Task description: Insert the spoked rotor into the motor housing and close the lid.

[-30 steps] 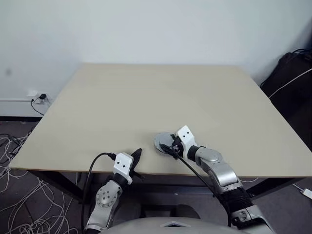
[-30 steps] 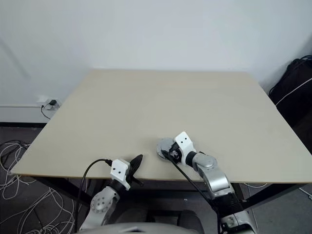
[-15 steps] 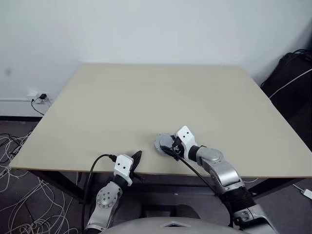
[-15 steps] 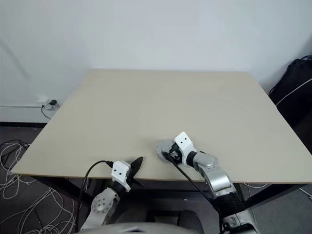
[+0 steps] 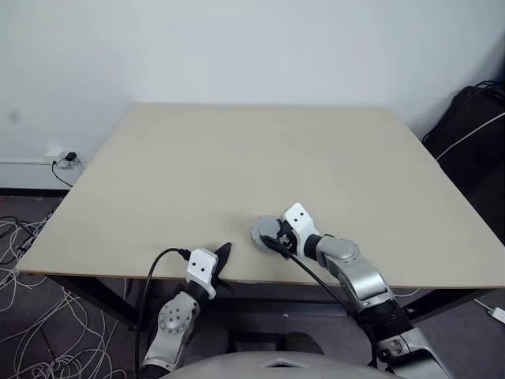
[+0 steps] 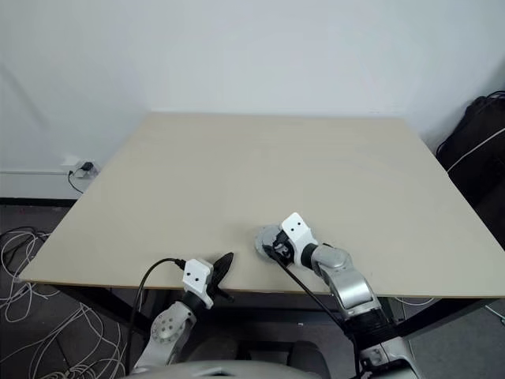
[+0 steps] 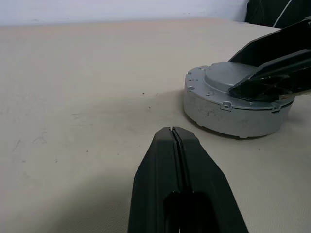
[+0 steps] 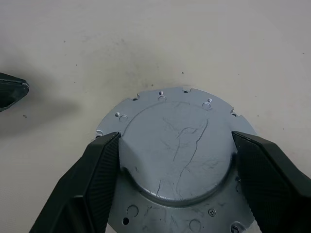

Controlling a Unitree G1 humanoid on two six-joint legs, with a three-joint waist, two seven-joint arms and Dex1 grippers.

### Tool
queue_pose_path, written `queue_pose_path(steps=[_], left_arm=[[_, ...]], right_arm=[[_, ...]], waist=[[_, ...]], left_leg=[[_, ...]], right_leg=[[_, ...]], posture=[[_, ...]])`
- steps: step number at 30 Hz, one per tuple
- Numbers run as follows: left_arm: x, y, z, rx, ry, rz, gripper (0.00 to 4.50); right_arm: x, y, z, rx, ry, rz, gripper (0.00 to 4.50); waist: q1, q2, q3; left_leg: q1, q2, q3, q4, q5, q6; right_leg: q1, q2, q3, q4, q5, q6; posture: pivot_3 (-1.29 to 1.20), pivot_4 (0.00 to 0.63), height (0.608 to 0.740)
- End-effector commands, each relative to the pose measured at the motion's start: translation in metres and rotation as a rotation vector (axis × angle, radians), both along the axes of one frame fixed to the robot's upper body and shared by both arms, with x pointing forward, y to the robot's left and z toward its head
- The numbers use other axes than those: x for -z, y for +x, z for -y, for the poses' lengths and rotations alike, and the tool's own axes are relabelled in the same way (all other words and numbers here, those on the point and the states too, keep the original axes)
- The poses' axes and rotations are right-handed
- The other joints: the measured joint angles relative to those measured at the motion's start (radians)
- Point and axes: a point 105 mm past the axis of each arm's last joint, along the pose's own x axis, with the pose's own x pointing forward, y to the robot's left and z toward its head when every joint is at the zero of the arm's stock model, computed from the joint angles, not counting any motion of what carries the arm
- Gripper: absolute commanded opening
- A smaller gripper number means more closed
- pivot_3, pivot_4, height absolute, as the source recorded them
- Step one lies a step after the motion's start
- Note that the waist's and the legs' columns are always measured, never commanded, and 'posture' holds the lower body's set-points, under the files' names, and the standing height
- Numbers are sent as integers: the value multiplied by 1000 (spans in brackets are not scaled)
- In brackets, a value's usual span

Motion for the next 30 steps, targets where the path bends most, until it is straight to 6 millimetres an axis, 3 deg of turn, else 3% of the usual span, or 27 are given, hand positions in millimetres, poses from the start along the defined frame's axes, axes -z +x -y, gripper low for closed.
queue_pose_path(steps=[1,6,10,12,15,18,23,30], left_arm=[[-8,3,2,1,-23,44,0],[-7,4,3,-9,-41,29,0],[-19,31,5,-116,-61,-1,0],[-38,51,8,-176,-84,-1,0],[-62,71,16,-188,-105,-2,0],[-71,87,23,-165,-117,-42,0],[-66,104,41,18,-93,-221,0],[-54,104,54,293,-66,-438,0]], right_arm=[[2,2,9,29,-54,-6,3263],[3,2,9,35,-52,-12,3263],[4,2,7,39,-48,-15,3263],[4,2,7,40,-47,-15,3263],[4,3,5,41,-44,-14,3263],[3,4,4,42,-42,-13,3263],[1,4,2,43,-34,-7,3263],[-1,6,-1,47,-27,0,3263]], waist=[[0,0,0],[1,1,-1],[3,0,-1],[3,0,-1],[3,-1,-1],[1,-1,-2],[-2,-3,-1],[-12,-3,-1]], left_leg=[[0,0,0,0,0,0],[0,0,0,0,0,0],[0,0,0,1,0,0],[0,0,0,2,0,0],[0,0,-1,3,0,0],[0,0,-1,4,0,0],[1,0,-1,4,1,-1],[1,0,-2,4,1,-2]], right_leg=[[0,0,0,0,0,0],[0,0,0,0,0,0],[1,0,-1,0,0,1],[1,0,-1,1,1,1],[1,1,-2,1,1,2],[2,2,-2,1,2,3],[2,4,-1,1,2,3],[2,6,-1,2,2,2]], posture=[[0,0,740],[0,0,740],[0,0,740],[0,0,740],[0,0,740],[0,0,740],[0,0,740],[0,0,740]])
